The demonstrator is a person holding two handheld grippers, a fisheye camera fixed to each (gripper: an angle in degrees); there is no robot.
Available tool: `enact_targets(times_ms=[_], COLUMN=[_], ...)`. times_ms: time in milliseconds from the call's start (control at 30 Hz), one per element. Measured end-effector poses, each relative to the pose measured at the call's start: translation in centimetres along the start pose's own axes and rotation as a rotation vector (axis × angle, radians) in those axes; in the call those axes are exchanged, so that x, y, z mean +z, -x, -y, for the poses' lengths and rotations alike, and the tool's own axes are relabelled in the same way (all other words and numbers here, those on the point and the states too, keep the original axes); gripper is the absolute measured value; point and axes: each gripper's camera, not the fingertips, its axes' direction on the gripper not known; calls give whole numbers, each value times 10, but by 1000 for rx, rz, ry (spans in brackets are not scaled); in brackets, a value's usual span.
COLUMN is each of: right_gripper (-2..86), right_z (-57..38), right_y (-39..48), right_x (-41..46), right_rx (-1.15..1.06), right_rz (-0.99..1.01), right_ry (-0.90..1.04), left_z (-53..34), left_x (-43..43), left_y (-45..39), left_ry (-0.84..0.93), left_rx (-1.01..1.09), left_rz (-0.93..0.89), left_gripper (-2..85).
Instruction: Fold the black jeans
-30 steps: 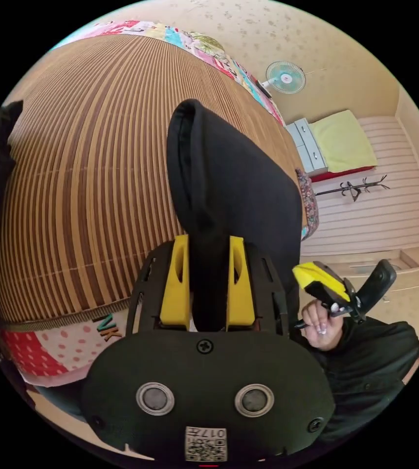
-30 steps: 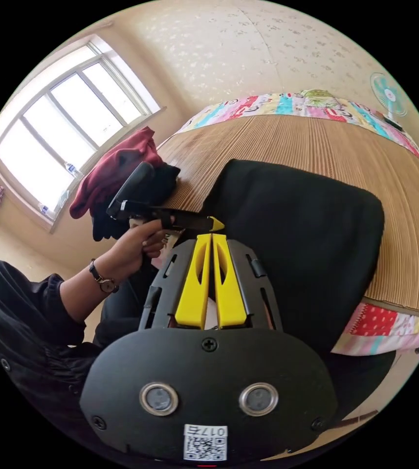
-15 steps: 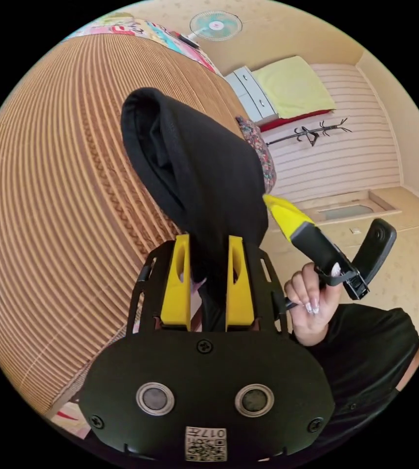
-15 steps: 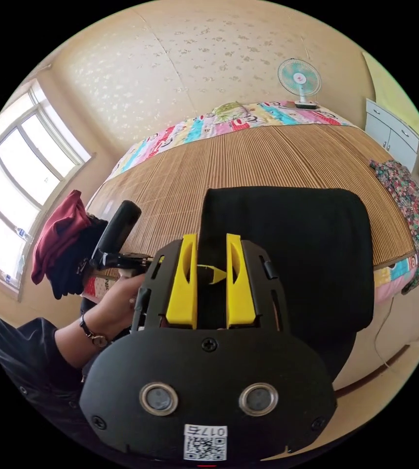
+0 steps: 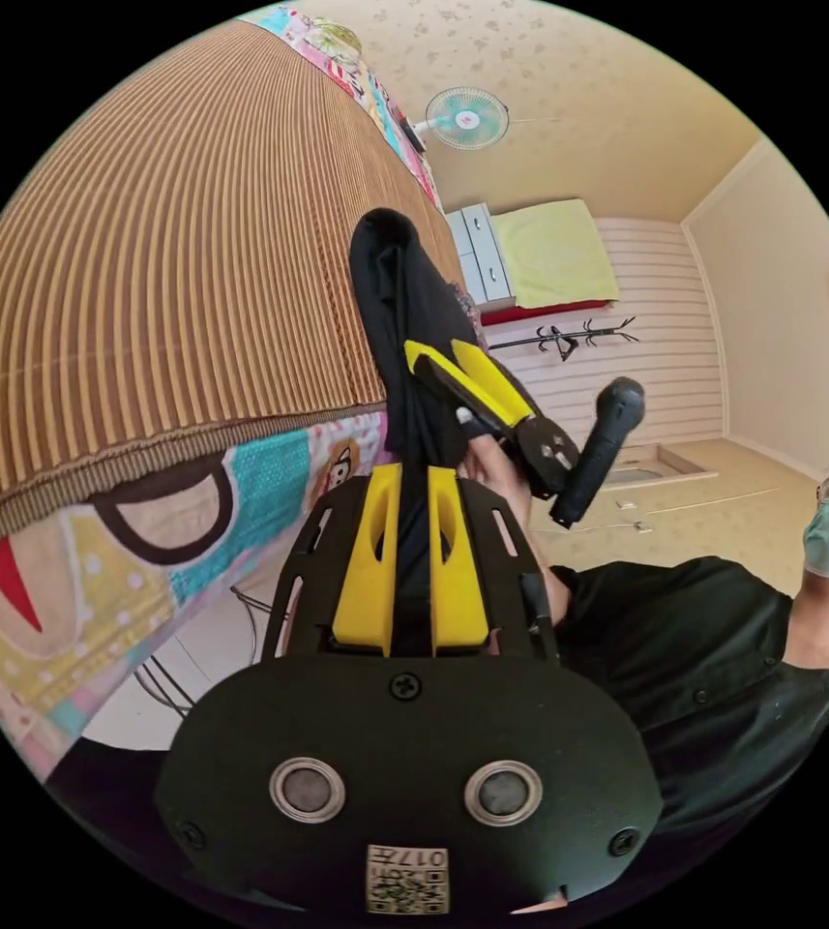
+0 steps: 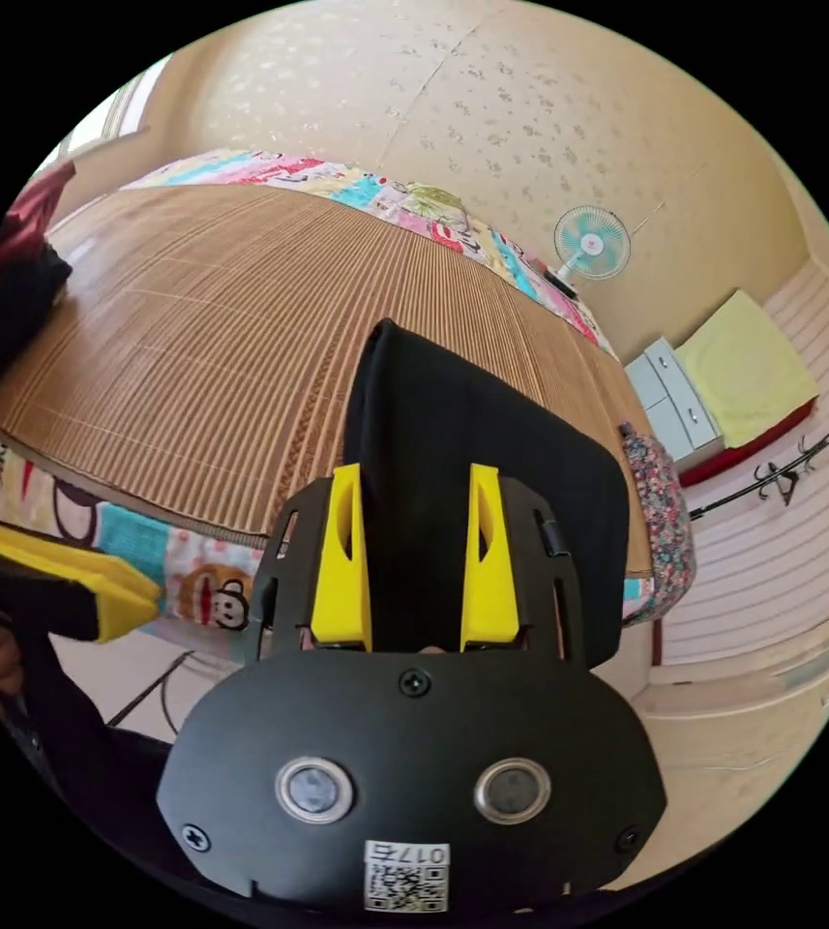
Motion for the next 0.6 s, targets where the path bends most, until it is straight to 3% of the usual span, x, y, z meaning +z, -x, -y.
enact_targets(times_ms=[233, 400, 600], right_gripper=[157, 142, 132], right_z=[-27, -31, -8], right_y=[-14, -11, -77], right_x=[-16, 9, 37], right_rx=[76, 0, 123], right_rz=[227, 140, 195], right_ry=[-79, -96, -60], left_z=[-16, -4, 4], left_x=[-20, 8, 50], left_y=[-35, -62, -134], left_ry=[-55, -10, 102], left_rx=[35, 54, 185], left_rz=[6, -43, 8], left_gripper=[54, 53, 52])
